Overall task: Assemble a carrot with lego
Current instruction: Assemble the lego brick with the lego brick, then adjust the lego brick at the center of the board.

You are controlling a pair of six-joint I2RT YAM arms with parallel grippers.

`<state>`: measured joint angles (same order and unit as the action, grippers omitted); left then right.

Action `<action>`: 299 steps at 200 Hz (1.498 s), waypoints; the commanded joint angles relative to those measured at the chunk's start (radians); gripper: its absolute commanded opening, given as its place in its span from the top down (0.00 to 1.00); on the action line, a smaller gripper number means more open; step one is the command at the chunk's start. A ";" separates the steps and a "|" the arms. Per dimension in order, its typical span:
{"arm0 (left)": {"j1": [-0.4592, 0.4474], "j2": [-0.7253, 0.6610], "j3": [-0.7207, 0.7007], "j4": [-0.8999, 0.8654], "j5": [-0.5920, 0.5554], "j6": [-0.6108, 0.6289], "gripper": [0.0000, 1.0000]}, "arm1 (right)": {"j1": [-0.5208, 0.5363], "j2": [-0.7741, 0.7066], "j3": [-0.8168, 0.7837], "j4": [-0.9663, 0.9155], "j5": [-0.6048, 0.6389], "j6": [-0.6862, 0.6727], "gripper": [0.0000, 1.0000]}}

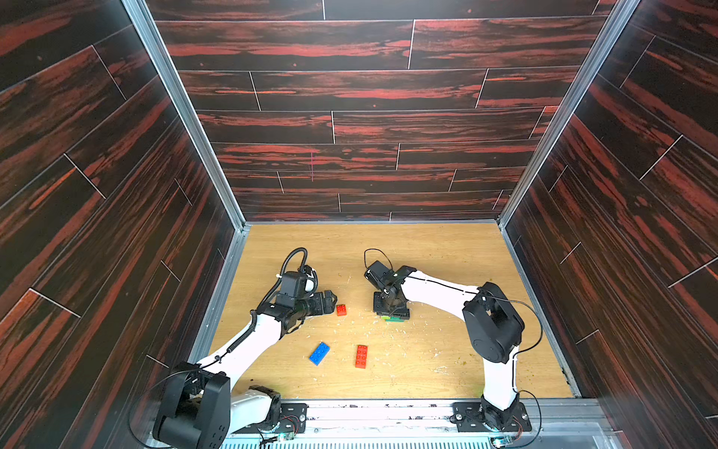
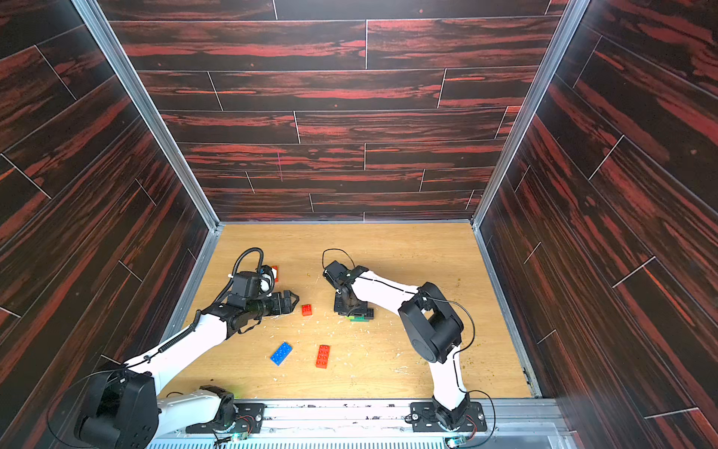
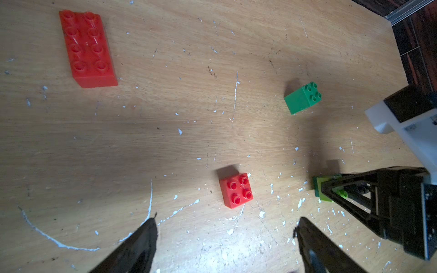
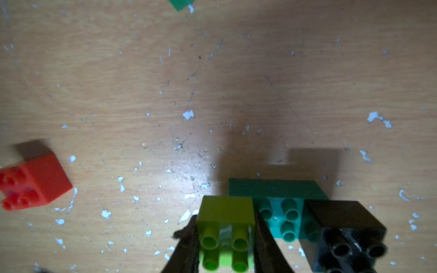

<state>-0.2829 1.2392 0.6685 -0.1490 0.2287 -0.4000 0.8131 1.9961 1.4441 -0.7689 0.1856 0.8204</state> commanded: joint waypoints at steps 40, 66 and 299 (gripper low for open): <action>-0.004 -0.021 -0.016 -0.001 -0.012 -0.009 0.07 | 0.002 0.112 -0.102 -0.058 0.000 -0.003 0.91; -0.004 -0.030 -0.016 -0.004 -0.017 -0.008 0.07 | 0.000 0.083 -0.078 -0.081 0.018 -0.012 0.82; -0.004 -0.088 -0.021 0.003 -0.042 0.000 0.07 | -0.065 -0.247 -0.178 -0.028 0.041 -0.602 0.18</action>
<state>-0.2829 1.1759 0.6544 -0.1486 0.1978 -0.4004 0.7307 1.7634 1.3006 -0.8452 0.1974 0.4412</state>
